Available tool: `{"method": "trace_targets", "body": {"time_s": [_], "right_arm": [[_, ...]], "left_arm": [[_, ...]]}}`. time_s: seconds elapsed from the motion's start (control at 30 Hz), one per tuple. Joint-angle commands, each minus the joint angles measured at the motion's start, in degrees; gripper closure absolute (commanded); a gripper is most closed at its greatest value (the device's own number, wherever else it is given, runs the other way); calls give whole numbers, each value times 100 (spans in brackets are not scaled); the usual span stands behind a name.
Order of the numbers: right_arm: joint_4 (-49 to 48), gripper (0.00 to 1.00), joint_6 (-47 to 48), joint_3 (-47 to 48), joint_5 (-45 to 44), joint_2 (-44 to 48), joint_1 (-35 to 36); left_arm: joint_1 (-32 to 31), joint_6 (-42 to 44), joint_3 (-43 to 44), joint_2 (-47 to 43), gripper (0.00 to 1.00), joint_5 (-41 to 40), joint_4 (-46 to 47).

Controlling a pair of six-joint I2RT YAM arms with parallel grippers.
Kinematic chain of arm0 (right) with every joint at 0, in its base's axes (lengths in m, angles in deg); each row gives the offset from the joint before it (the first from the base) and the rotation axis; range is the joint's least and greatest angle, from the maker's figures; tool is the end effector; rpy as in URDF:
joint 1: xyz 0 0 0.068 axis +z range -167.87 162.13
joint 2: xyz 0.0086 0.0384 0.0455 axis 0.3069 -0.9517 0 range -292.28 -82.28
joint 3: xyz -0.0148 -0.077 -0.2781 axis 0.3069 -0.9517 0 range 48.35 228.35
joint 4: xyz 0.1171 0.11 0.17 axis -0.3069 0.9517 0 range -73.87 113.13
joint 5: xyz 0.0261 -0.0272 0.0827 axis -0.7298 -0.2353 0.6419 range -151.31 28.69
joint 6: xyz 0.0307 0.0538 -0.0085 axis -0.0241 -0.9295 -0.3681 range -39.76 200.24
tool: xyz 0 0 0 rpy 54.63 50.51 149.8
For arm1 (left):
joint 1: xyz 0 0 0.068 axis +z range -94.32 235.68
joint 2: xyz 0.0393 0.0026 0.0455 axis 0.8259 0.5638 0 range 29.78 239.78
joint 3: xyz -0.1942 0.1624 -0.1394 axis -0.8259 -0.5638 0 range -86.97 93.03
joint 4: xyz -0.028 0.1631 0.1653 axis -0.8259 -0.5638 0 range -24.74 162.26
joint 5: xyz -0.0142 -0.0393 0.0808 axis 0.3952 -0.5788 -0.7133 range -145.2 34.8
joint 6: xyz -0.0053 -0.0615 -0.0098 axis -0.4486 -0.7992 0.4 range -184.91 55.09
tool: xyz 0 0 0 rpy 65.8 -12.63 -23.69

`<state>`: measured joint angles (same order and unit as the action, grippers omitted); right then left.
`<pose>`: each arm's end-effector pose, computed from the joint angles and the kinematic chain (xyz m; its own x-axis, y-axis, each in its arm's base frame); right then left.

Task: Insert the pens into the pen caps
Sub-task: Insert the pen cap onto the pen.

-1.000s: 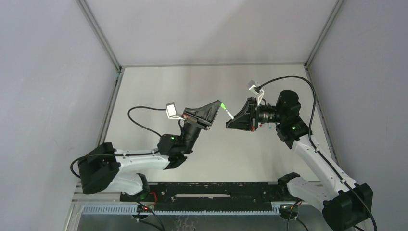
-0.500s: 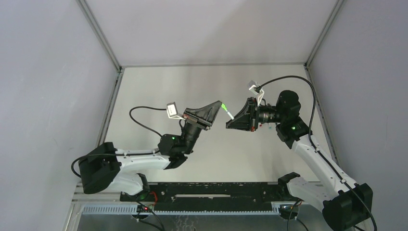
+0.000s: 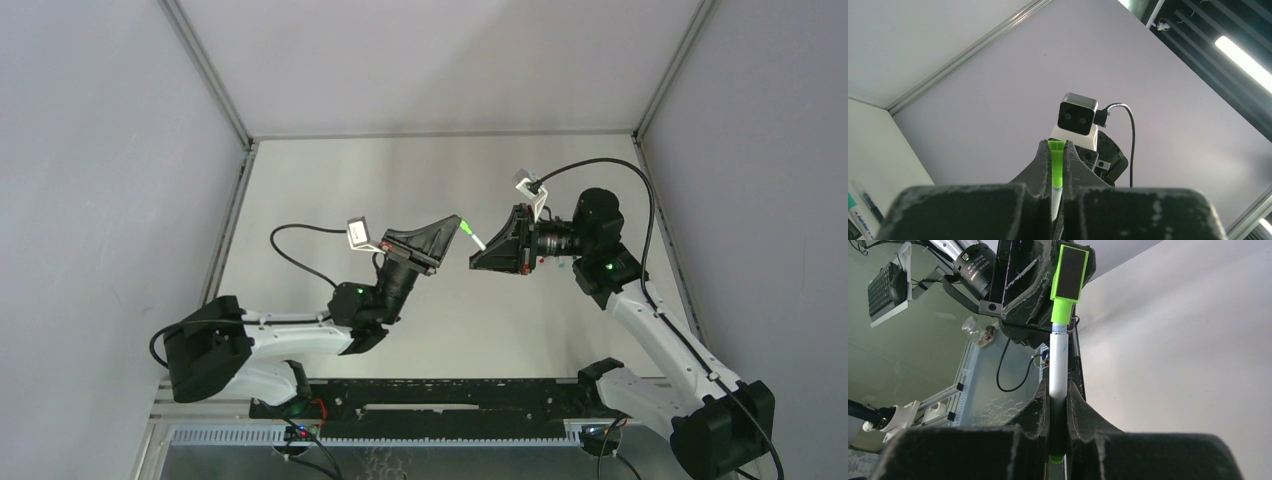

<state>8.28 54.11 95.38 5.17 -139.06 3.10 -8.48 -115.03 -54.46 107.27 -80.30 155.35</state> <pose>0.1539 0.1058 0.3678 -0.4674 0.0090 -0.8840 -0.8829 0.0453 0.4673 0.1255 -0.2127 0.3501 -0.3413 -0.8896 -0.3035 0.6358 0.0193 -0.7716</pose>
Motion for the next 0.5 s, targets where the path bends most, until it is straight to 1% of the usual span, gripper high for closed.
{"method": "trace_targets", "body": {"time_s": [0.0, 0.17, 0.4, 0.47], "right_arm": [[-203, 100, -17, 44, -1, 123, -33], [-120, 100, 59, 43, -121, 116, -48], [56, 100, 329, 52, -276, 109, -51], [259, 100, 513, 103, -343, 90, -57]], "left_arm": [[-26, 126, -183, -160, 100, -67, 46], [-26, 57, -119, -87, 100, 69, 47], [-26, -200, -12, 196, 100, 646, 23], [-26, -267, -54, 206, 100, 792, -116]]}}
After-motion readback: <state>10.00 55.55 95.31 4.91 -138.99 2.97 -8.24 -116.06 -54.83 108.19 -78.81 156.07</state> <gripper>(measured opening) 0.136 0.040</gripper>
